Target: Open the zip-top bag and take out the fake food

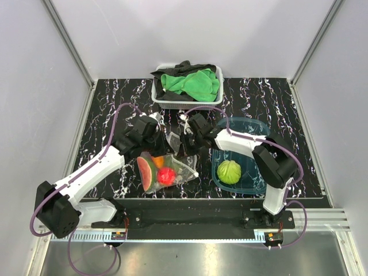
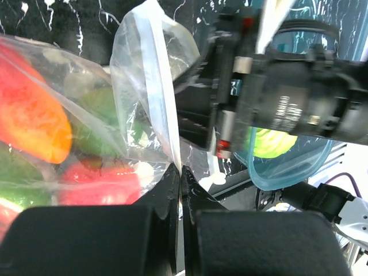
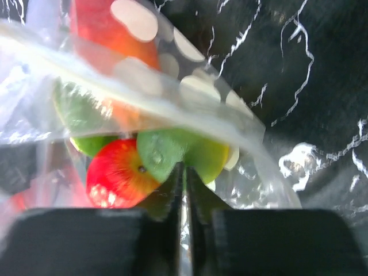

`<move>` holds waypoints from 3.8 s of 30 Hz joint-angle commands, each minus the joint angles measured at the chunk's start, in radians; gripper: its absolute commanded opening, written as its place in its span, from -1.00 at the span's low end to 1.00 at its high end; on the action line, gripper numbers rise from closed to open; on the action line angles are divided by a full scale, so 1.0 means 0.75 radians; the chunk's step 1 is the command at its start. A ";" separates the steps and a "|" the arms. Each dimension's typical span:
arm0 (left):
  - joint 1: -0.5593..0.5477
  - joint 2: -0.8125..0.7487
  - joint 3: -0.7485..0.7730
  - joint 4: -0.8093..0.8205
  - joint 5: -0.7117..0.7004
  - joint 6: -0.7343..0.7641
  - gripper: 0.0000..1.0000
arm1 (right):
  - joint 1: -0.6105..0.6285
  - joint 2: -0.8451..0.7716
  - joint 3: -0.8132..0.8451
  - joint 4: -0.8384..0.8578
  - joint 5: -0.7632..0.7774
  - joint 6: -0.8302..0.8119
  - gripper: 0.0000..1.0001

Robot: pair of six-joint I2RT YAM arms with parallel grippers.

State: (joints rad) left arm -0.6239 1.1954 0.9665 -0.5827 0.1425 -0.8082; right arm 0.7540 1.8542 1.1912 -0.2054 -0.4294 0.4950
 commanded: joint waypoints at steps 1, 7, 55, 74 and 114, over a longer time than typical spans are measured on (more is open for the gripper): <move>0.006 -0.064 -0.025 0.049 -0.012 -0.011 -1.00 | 0.013 -0.122 0.050 -0.092 0.022 -0.020 -0.91; 0.006 -0.070 -0.037 0.049 0.006 -0.004 -1.00 | 0.013 -0.120 0.058 -0.100 -0.059 -0.026 -0.52; 0.132 -0.189 -0.076 0.194 0.372 0.218 -1.00 | 0.054 -0.359 0.316 -0.687 0.290 -0.142 -1.00; 0.183 -0.209 -0.049 0.237 0.581 0.167 -1.00 | -0.641 -0.597 0.220 -1.019 0.693 -0.196 -0.85; 0.196 -0.199 -0.127 0.270 0.622 0.053 -1.00 | -0.387 -0.441 0.667 -1.327 0.380 -0.159 0.99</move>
State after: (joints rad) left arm -0.4824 1.0340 0.8726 -0.4259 0.5766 -0.7830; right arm 0.2592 1.5745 1.5188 -1.1446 -0.0502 0.3382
